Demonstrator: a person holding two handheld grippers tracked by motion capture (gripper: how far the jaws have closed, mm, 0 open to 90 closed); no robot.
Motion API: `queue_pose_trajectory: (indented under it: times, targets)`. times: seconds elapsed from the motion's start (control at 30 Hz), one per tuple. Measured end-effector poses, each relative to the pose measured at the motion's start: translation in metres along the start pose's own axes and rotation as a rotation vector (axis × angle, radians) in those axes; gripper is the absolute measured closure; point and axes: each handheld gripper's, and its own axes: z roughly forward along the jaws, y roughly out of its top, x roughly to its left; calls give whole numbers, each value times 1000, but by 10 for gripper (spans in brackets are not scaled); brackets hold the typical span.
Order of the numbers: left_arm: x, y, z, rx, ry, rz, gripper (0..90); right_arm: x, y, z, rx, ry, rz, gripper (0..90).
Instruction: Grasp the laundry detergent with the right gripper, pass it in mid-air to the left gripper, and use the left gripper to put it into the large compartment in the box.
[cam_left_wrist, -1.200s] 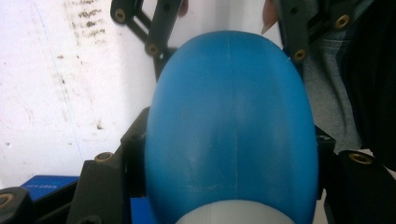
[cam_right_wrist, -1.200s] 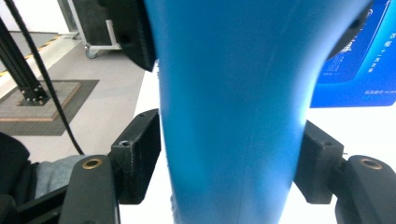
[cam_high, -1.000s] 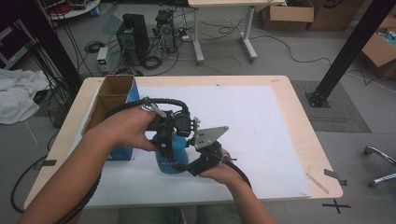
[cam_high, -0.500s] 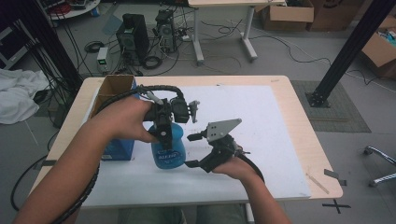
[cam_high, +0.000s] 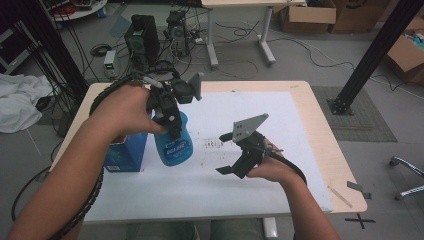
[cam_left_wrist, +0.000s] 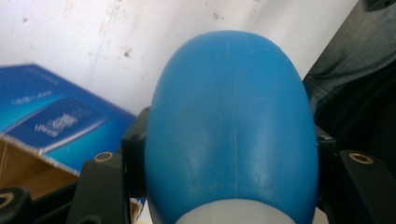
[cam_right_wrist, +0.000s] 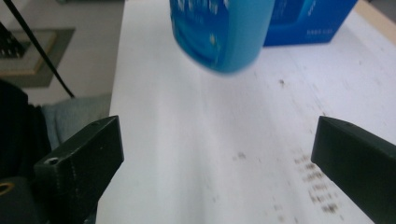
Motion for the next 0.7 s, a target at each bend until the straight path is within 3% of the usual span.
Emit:
queue_pose_trajectory:
  times: [0.33,0.53,0.7]
  targets:
    - [29,-15,-33,-33,-65,-189,390,-5,12,-13,219,25,-28,0]
    - [50,-27,-54,-45,-103,-318,391,-3,12,-17,296,39,-32,0]
    - [66,-38,-71,-35,-97,-450,391,-2,11,-21,351,45,-40,0]
